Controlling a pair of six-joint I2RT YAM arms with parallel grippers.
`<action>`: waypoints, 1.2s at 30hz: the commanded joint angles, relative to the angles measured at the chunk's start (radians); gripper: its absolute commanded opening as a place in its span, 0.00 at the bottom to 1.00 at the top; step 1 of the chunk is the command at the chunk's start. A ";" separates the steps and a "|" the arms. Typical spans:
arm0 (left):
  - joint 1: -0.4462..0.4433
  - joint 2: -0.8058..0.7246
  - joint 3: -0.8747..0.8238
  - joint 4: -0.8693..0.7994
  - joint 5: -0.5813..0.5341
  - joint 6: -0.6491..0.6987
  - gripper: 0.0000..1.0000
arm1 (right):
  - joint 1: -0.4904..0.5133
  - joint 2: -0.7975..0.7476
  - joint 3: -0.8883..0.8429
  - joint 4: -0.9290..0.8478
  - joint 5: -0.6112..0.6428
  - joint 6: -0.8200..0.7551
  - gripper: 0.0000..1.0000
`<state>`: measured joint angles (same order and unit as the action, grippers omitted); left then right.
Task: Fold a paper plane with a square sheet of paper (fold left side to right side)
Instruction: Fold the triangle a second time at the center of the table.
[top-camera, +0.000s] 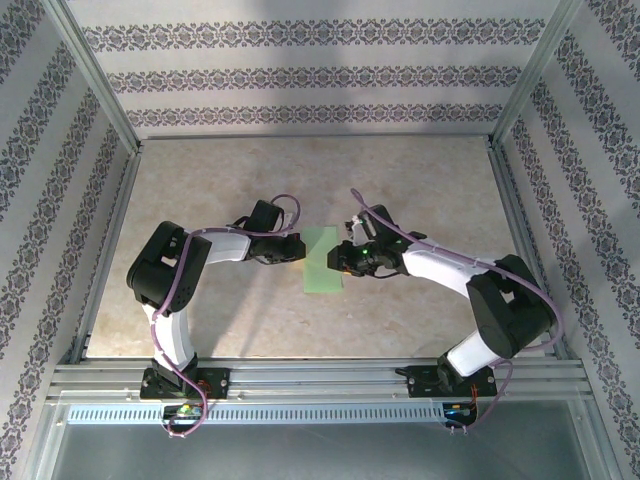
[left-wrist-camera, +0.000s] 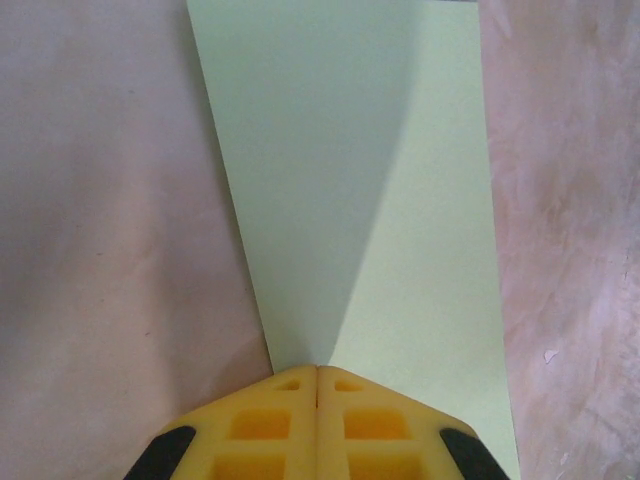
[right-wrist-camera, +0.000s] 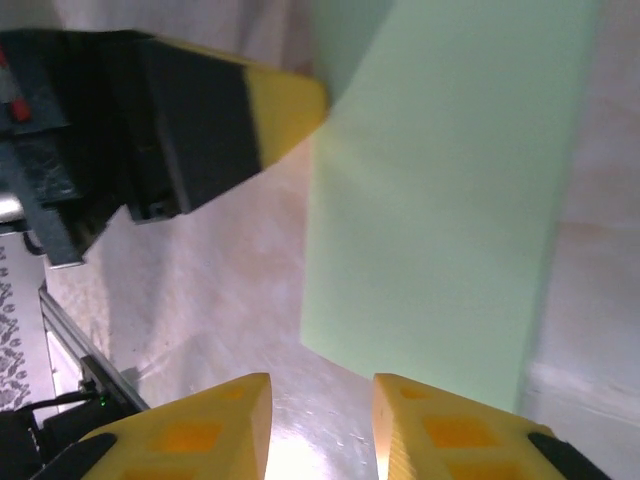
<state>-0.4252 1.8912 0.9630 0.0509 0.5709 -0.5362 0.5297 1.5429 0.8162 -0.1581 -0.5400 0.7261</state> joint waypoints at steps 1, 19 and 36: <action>-0.019 0.008 -0.039 -0.067 -0.041 -0.007 0.06 | -0.013 0.001 -0.061 -0.070 -0.015 -0.010 0.36; -0.019 0.011 -0.029 -0.075 -0.040 0.001 0.07 | 0.009 0.106 -0.104 0.063 -0.061 0.063 0.38; -0.020 0.009 -0.040 -0.063 -0.034 -0.002 0.06 | -0.014 0.088 -0.132 0.178 -0.097 0.125 0.35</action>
<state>-0.4255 1.8893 0.9596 0.0570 0.5678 -0.5362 0.5255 1.6352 0.7021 -0.0090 -0.6197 0.8383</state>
